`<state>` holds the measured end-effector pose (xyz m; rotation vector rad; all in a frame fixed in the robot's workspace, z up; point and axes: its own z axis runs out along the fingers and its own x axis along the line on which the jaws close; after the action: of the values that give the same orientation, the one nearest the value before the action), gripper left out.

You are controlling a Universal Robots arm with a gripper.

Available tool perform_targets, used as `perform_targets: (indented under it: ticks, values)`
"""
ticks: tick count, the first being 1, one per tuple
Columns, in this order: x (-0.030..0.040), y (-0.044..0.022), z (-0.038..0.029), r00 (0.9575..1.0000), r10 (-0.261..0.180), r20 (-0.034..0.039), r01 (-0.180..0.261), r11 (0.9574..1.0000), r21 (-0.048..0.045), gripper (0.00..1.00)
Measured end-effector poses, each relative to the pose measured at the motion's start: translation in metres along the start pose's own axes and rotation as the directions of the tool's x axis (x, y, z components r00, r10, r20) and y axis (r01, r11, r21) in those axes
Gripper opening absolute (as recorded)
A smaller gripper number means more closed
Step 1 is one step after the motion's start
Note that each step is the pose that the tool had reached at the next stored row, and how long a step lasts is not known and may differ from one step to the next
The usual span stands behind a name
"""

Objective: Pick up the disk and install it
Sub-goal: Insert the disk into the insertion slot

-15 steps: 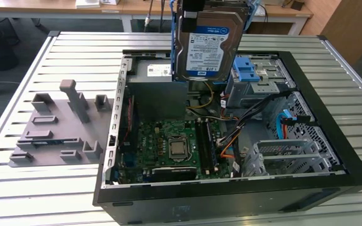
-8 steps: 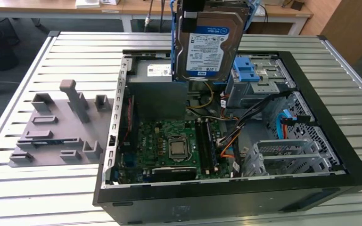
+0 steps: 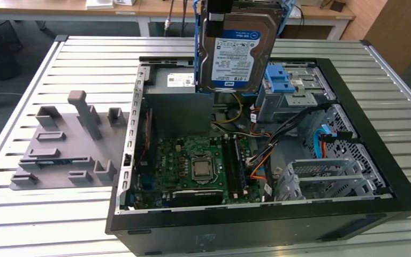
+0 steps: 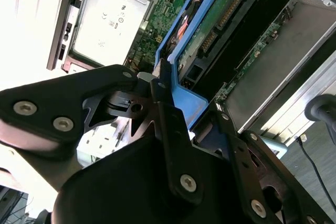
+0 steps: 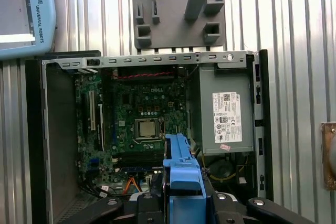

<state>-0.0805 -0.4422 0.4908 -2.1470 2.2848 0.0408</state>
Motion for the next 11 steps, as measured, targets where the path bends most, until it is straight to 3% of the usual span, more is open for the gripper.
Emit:
perform_targets:
  ticks: [7, 11]
  values:
    - [0.0002, 0.0000, 0.0000, 1.0000, 0.000, 0.0000, 0.000, 1.0000, 0.0002, 0.36]
    - [0.0044, -0.0003, -0.0001, 1.0000, 0.000, 0.0000, 0.000, 1.0000, 0.0002, 0.36]
